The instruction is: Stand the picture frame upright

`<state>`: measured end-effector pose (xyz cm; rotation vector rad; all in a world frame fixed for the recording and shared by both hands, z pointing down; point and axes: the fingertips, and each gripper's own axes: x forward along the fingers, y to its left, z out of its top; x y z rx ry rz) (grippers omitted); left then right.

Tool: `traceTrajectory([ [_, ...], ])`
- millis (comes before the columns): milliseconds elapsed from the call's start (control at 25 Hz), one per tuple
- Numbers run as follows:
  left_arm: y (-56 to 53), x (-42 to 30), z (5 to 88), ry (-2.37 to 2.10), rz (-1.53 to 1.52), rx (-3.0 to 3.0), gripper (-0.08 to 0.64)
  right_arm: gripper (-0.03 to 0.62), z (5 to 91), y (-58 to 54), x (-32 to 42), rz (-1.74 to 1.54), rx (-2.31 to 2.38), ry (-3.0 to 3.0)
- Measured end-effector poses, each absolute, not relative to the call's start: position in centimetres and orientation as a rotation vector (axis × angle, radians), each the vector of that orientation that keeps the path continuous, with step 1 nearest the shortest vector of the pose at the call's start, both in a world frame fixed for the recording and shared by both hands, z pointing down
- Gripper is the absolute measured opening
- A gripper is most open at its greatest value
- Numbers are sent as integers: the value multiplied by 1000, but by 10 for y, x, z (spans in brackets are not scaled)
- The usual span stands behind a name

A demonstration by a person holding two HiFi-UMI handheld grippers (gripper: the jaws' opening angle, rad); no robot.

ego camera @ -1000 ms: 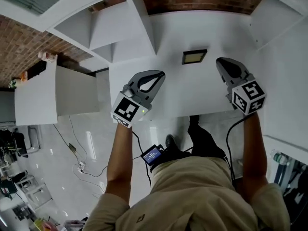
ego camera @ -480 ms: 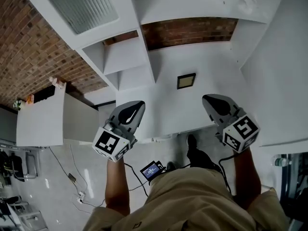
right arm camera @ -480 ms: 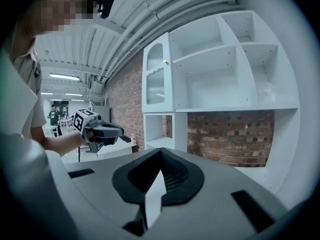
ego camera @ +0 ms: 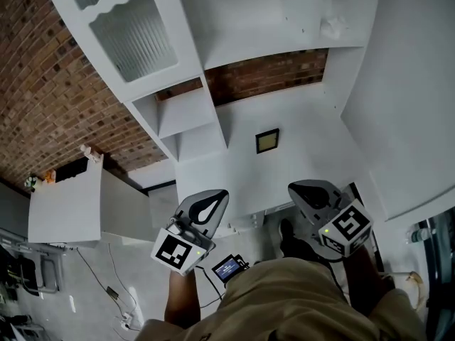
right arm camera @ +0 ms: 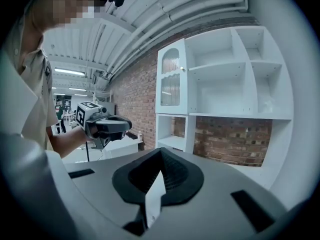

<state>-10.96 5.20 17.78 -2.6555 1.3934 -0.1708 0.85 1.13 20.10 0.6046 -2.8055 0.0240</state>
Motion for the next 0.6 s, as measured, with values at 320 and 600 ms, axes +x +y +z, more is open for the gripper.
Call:
traceTrajectory([
  [320, 83, -112, 171, 1407, -145, -2654, 6, 2, 181, 40, 14, 2, 637, -2800],
  [600, 88, -114, 168, 1406, -134, -2652, 6, 2, 178, 45, 13, 8, 639, -2788],
])
